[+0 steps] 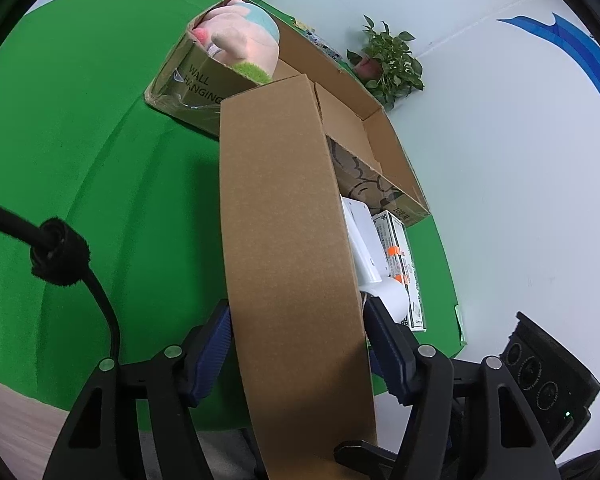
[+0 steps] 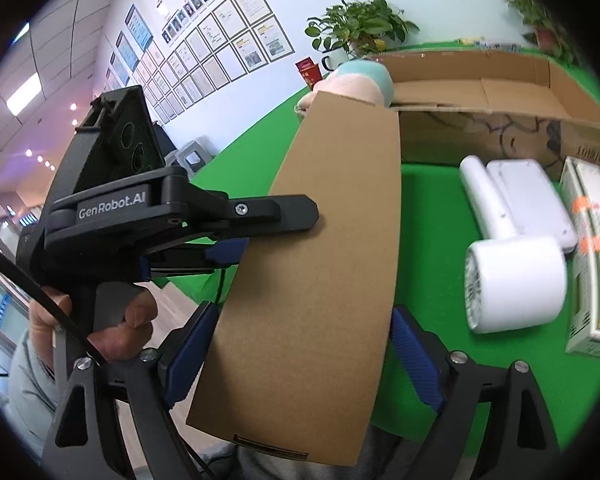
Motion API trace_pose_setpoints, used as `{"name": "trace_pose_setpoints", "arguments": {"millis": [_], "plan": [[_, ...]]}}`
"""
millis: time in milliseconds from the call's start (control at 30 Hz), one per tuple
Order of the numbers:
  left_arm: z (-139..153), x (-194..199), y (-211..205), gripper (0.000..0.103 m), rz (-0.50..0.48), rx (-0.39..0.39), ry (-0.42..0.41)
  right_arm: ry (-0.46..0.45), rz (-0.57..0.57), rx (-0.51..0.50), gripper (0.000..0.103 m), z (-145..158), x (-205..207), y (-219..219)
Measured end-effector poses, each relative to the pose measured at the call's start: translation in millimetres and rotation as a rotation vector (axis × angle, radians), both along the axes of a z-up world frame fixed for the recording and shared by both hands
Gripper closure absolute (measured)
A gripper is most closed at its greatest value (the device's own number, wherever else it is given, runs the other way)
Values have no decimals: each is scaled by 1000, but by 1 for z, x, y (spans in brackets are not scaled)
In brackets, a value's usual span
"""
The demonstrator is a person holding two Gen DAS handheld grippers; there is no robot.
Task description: Organize objects
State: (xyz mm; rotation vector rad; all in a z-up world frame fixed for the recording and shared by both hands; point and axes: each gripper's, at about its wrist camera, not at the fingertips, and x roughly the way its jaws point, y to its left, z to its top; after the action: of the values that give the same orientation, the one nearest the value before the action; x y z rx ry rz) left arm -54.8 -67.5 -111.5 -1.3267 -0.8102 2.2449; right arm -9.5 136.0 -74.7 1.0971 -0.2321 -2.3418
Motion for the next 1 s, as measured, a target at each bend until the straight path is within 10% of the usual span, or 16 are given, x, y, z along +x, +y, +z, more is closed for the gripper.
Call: {"name": "trace_pose_setpoints", "arguments": {"millis": [1000], "plan": [[36, 13, 34, 62, -62, -86, 16, -10, -33, -50, 16, 7, -6, 25]]}}
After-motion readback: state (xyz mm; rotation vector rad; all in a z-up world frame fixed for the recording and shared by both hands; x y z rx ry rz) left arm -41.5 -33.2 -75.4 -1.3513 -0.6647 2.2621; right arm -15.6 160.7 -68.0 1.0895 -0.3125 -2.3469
